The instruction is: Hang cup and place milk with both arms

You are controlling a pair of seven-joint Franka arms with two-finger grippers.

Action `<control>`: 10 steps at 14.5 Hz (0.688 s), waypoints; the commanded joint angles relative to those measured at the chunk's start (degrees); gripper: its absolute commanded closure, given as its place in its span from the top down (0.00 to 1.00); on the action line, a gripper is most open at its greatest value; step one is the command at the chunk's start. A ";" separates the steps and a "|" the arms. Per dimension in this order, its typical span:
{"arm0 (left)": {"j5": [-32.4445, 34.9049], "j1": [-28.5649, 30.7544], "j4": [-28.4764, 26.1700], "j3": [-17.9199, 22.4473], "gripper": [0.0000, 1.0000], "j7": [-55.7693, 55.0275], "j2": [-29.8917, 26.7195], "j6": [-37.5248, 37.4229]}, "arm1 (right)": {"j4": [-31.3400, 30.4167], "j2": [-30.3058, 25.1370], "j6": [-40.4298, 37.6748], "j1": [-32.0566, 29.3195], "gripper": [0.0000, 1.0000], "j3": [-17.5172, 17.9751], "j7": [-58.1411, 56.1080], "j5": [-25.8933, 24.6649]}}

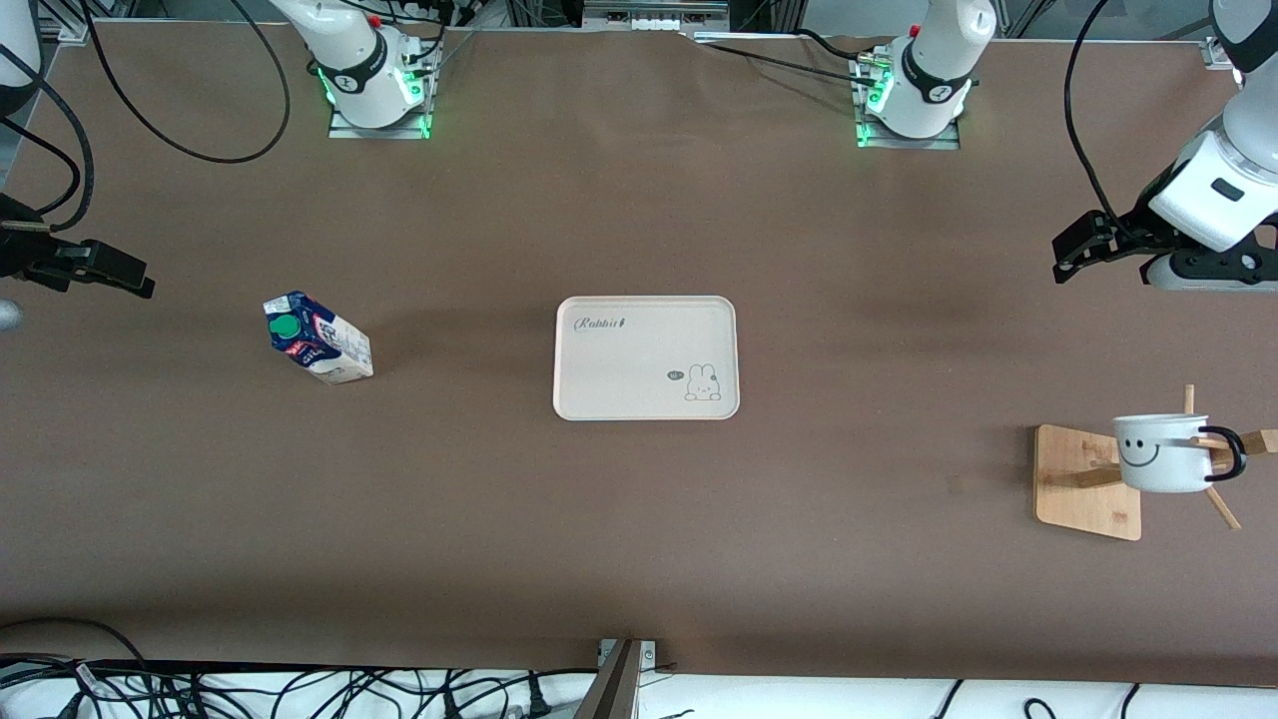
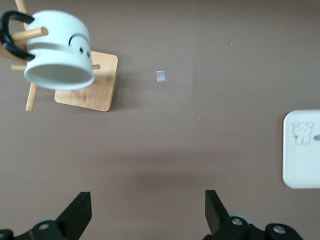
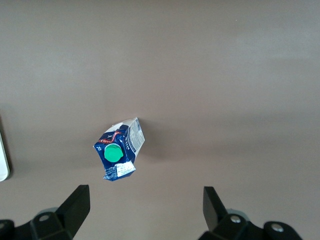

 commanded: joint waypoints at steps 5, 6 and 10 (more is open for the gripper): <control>-0.57 -0.04 -0.97 -0.30 1.00 2.26 -1.38 -1.66 | 1.46 -1.43 -6.98 3.03 1.00 -0.96 3.89 -0.39; -0.57 -0.04 -0.97 -0.38 1.00 2.17 -1.38 -1.66 | 1.63 -1.52 -6.39 3.04 1.00 -0.70 3.45 -0.21; -0.48 0.05 -0.97 -0.56 1.00 1.99 -1.29 -1.57 | 3.65 -1.26 -5.94 2.95 1.00 -1.22 3.27 0.32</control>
